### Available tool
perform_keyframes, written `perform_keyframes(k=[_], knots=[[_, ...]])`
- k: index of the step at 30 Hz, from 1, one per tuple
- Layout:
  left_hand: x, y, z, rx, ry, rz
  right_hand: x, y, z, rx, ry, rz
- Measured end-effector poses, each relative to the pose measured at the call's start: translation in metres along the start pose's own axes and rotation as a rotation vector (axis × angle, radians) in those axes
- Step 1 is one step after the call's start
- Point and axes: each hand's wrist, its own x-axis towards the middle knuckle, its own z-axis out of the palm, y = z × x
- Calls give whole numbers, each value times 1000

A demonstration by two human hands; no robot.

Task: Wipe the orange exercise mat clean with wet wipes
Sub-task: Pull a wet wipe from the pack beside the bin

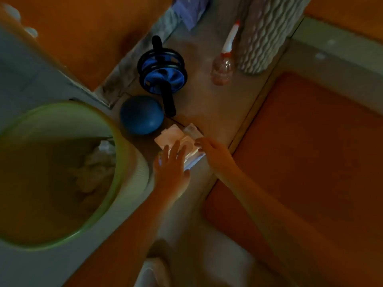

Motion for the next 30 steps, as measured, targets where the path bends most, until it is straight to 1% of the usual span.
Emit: perform_keyframes(k=[2,3,4,5,8,11,13,15,16,21,23,24,25,28,29,30], knots=[[8,-11,9,202,22,46,10,8,6,-207,-44,-33],[13,-20,16,245,22,60,16,13,7,-332,-79,-62],[16,-26,18,248,16,60,21,17,8,-446,-116,-86],[18,-32,21,245,12,64,25,17,10,-510,-158,-108],[17,-44,33,285,75,155,35,16,15,-682,-261,-206],[17,-52,41,250,128,233,50,18,18,-911,-338,-220],[19,-58,45,254,152,301,59,21,21,-1023,-344,-253],[22,-64,46,266,97,352,61,22,23,-1115,-344,-261],[24,-68,48,242,98,371,63,23,23,-1165,-343,-272],[34,-77,51,193,71,390,72,30,30,-1419,-314,-322],[32,-75,47,152,53,383,79,35,34,-1470,-309,-300],[31,-74,46,123,55,375,83,37,37,-1479,-305,-320],[29,-72,44,108,49,368,83,36,39,-1509,-290,-354],[29,-74,46,97,80,391,86,33,43,-1700,-198,-483],[30,-77,47,98,81,394,89,29,46,-1769,-203,-539],[31,-78,48,97,83,396,91,29,45,-1752,-302,-630]])
